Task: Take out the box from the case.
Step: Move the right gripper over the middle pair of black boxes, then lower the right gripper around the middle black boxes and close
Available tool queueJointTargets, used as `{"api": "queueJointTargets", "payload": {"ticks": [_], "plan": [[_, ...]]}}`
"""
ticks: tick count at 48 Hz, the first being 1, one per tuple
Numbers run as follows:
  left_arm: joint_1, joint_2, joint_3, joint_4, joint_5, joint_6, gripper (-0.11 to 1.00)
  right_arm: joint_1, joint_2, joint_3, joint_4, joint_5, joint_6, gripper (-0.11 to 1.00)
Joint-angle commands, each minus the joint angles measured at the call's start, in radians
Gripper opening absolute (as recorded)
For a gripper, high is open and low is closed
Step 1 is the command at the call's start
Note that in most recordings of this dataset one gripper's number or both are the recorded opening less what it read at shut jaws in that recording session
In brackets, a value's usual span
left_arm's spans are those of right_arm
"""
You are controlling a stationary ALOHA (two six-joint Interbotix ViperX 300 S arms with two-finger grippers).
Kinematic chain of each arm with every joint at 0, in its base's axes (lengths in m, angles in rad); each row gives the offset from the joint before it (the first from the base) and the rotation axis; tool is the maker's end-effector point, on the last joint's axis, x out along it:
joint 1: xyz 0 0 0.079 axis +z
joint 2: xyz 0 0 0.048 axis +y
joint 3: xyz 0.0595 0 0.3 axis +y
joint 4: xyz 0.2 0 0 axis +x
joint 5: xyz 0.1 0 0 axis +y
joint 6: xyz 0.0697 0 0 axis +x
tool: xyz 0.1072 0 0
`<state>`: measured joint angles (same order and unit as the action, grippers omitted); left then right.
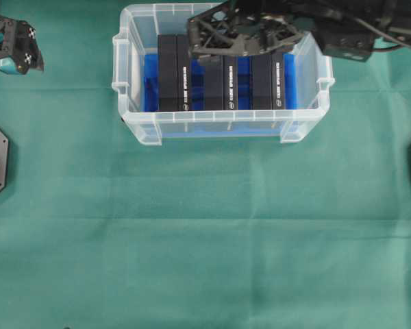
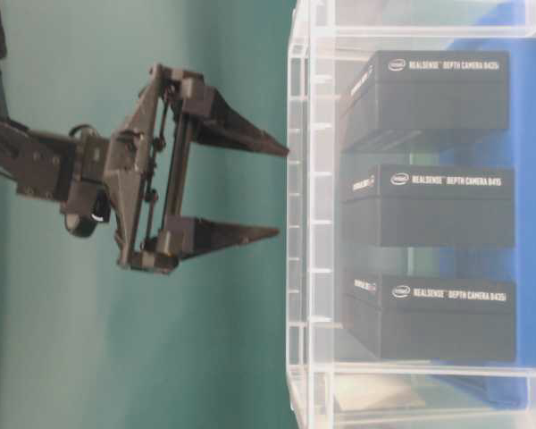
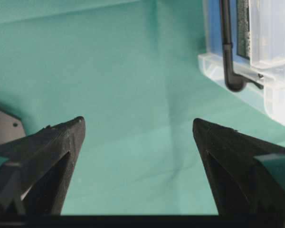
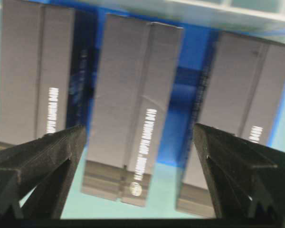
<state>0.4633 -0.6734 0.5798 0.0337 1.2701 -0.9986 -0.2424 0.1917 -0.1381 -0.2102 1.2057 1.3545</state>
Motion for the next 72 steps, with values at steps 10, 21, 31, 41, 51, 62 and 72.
{"api": "queueJointTargets", "payload": {"ticks": [10,21,31,41,51,62,72], "plan": [[0.002,-0.003,-0.026,0.005,-0.005,0.003,0.95,0.009,0.015,-0.058,0.002,-0.005,0.005,0.95],[0.002,-0.003,-0.026,0.005,-0.005,0.005,0.95,0.012,0.018,-0.058,0.002,-0.003,0.048,0.95],[0.002,-0.003,-0.026,0.005,-0.005,0.006,0.95,0.012,0.020,-0.058,0.006,0.000,0.051,0.95],[0.002,-0.003,-0.026,0.005,-0.005,0.008,0.95,0.012,0.023,-0.058,0.008,0.005,0.051,0.95],[0.000,-0.003,-0.026,0.005,-0.005,0.008,0.95,0.012,0.026,-0.058,0.008,0.005,0.051,0.95],[0.002,-0.003,-0.026,0.005,-0.003,0.006,0.95,0.012,0.026,-0.058,0.008,0.005,0.049,0.95],[0.002,-0.003,-0.026,0.005,-0.005,0.006,0.95,0.012,0.031,-0.058,0.005,0.006,0.051,0.95]]}}
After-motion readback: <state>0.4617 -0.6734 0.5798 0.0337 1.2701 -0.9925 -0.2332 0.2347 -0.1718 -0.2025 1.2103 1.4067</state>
